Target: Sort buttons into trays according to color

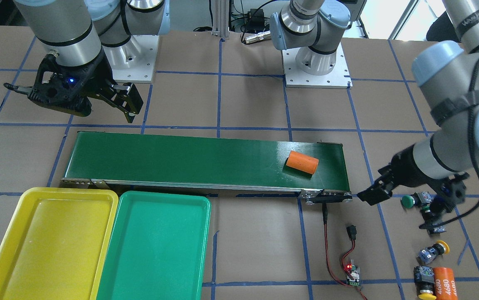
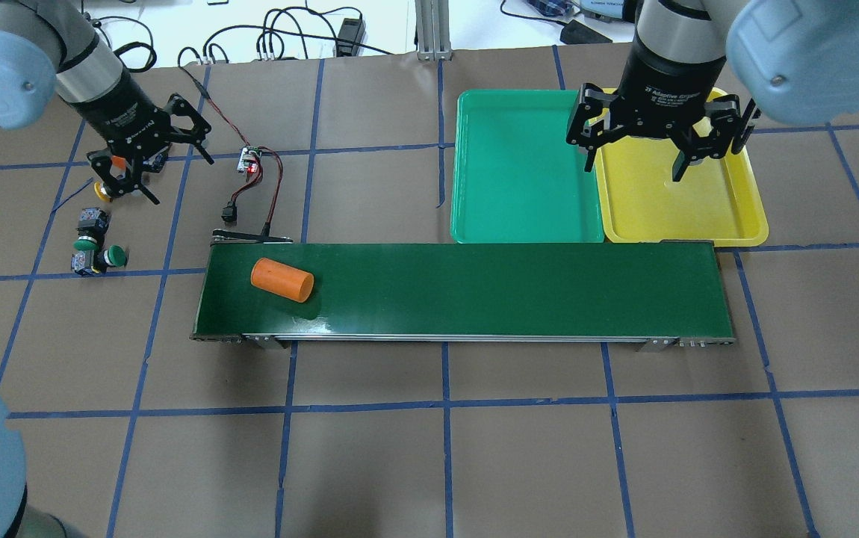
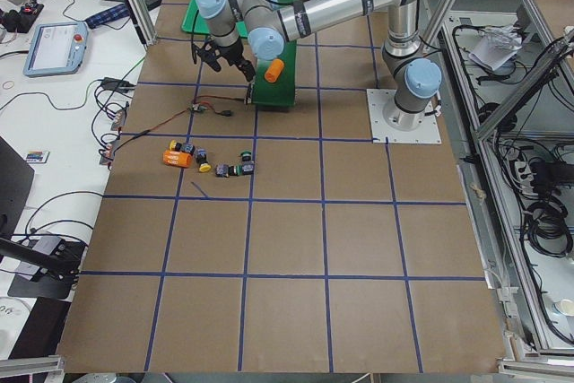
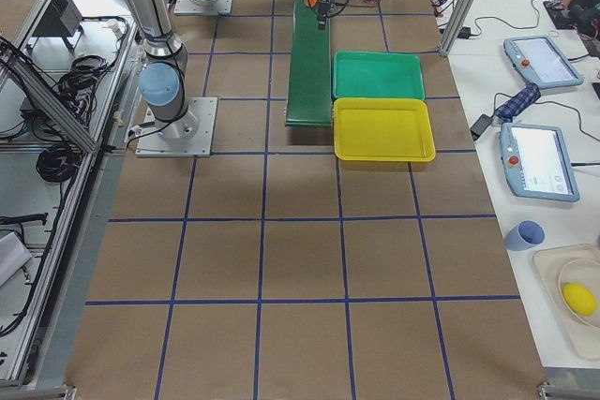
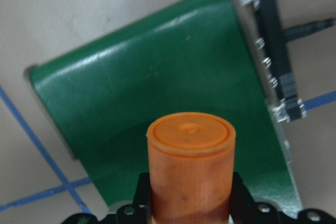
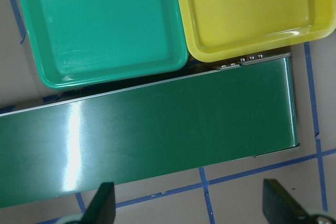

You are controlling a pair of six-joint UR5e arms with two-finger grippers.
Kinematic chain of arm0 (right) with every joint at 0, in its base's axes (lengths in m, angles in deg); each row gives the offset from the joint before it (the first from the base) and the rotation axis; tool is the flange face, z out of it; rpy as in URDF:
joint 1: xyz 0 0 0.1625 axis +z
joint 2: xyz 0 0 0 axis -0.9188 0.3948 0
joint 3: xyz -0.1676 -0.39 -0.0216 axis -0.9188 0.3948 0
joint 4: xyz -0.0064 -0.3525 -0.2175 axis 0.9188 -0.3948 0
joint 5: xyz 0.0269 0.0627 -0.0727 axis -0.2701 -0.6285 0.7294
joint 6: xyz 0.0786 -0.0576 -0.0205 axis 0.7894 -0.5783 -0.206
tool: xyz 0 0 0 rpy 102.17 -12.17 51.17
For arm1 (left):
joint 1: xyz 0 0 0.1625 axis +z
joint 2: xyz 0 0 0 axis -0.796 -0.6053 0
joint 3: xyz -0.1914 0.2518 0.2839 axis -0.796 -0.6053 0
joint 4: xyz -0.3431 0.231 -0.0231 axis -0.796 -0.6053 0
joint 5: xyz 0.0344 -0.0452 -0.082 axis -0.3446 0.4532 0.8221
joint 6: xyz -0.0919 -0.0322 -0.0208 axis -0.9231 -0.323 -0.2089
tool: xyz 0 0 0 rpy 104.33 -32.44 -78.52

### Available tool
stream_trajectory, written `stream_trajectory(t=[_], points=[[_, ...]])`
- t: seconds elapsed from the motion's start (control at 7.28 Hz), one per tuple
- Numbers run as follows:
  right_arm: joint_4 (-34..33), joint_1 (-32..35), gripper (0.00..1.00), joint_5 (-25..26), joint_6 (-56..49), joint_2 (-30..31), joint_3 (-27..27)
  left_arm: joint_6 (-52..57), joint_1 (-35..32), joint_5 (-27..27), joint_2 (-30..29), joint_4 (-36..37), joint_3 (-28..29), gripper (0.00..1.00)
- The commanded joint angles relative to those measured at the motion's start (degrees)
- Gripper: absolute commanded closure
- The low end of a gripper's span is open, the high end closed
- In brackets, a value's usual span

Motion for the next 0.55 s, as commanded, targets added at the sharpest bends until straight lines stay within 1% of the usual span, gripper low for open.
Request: stream_trajectory(t=[0.0, 0.14, 0.27, 0.41], points=[[0.0, -0.1, 0.00, 0.0, 0.0, 0.0, 0.0, 22.2, 2.9, -6.9, -11.5, 2.0, 14.3, 0.00], [0.0, 0.0, 0.00, 0.0, 0.0, 0.0, 0.1, 31.8, 5.5, -7.2, -15.9, 4.5, 18.7, 0.00], [0.0, 0.0, 0.00, 0.0, 0.0, 0.0, 0.0, 42.2, 8.1, -7.1, -20.4, 9.6, 21.2, 0.00], [0.0, 0.0, 0.00, 0.0, 0.0, 0.0, 0.0, 50.1, 9.5, -7.1, -23.7, 13.6, 22.5, 0.00]])
